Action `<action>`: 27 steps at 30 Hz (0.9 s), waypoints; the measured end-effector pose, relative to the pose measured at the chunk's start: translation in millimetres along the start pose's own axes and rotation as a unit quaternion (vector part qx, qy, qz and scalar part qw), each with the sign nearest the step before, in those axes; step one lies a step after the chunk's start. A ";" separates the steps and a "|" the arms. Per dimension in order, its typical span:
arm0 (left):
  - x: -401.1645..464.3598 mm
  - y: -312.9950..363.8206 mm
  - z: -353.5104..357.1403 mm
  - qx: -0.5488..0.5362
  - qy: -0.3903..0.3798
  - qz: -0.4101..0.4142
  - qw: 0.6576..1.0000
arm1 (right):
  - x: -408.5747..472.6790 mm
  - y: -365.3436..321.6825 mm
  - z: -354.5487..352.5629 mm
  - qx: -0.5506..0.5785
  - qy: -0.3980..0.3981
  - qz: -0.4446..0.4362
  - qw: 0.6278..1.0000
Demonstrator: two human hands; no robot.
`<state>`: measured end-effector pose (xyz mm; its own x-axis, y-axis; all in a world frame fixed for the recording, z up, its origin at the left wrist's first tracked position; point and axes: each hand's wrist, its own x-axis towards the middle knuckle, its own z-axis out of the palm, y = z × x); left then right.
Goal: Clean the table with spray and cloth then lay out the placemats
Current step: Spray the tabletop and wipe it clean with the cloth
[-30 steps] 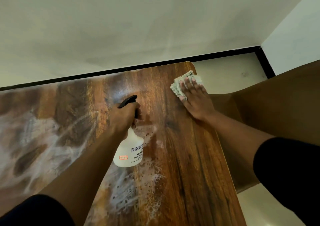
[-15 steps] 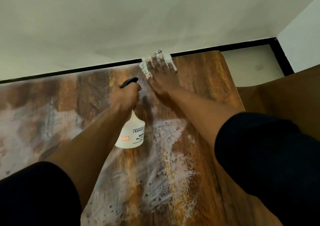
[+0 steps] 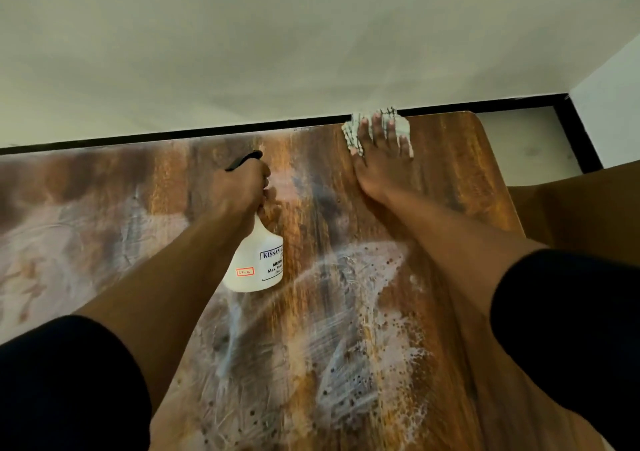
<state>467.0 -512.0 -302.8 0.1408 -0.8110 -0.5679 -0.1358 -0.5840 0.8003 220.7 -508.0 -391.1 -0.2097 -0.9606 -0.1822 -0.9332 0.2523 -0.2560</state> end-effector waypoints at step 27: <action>-15.6 -19.4 -59.8 0.022 -0.038 0.011 0.999 | -1.0 -16.1 1.0 0.036 0.017 0.104 0.994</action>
<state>526.1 -485.8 -297.9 0.0630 -0.8232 -0.5643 -0.1805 -0.5655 0.8048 236.3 -511.0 -387.7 -0.4074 -0.8898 -0.2058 -0.8450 0.4527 -0.2846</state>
